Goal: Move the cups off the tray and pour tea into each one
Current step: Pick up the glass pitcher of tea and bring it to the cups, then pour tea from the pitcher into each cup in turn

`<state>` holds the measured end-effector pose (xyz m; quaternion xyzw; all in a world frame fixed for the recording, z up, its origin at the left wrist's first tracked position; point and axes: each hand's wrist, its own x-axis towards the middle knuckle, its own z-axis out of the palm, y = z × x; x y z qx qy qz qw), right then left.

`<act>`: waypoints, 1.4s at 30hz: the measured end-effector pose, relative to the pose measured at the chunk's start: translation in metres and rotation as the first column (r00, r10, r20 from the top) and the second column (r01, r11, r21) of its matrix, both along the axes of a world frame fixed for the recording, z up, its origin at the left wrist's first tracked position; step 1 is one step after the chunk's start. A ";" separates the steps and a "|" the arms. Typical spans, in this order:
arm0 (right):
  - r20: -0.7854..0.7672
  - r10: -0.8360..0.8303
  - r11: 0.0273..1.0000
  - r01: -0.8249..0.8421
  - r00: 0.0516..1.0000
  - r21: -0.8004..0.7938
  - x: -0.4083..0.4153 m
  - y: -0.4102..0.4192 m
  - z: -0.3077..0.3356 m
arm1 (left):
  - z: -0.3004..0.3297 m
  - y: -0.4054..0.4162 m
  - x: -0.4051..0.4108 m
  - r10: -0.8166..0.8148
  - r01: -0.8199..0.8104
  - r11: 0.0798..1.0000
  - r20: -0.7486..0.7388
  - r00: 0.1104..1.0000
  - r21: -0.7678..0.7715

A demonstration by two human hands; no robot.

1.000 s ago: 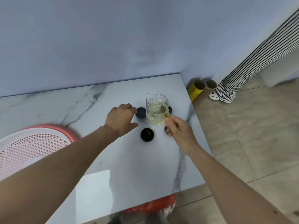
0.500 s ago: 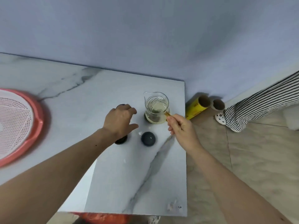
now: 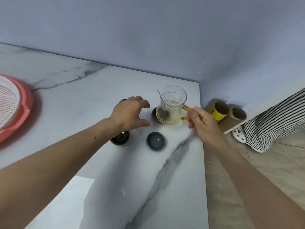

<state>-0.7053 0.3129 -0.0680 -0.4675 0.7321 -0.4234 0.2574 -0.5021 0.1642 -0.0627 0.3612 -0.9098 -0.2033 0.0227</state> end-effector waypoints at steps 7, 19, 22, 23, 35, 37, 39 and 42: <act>-0.146 -0.015 0.995 0.001 0.989 -0.096 -0.008 0.001 -0.005 | -0.010 0.015 0.005 -0.027 0.031 0.999 -0.138 0.990 0.030; -0.198 -0.073 0.994 0.054 0.977 -0.100 0.007 0.045 0.014 | -0.047 0.083 0.017 0.069 -0.051 0.996 -0.272 0.960 0.072; -0.209 -0.057 0.998 0.047 0.976 -0.052 0.009 0.056 0.012 | -0.061 0.098 0.019 0.146 -0.111 0.986 -0.319 0.936 0.123; -0.218 -0.055 0.998 0.048 0.974 -0.036 0.009 0.059 0.012 | -0.065 0.101 0.018 0.160 -0.122 0.984 -0.332 0.930 0.132; -0.363 0.062 0.986 -0.002 0.930 0.164 0.005 0.071 0.019 | -0.105 0.109 0.010 0.298 -0.259 0.954 -0.485 0.822 0.149; -0.392 0.089 0.980 -0.009 0.916 0.201 0.006 0.069 0.020 | -0.107 0.108 0.010 0.307 -0.262 0.952 -0.506 0.806 0.160; -0.424 0.116 0.971 -0.012 0.898 0.240 0.009 0.066 0.022 | -0.108 0.105 0.010 0.313 -0.266 0.950 -0.519 0.796 0.164; -0.465 0.142 0.958 -0.003 0.874 0.287 0.016 0.063 0.028 | -0.110 0.102 0.010 0.331 -0.273 0.944 -0.539 0.775 0.186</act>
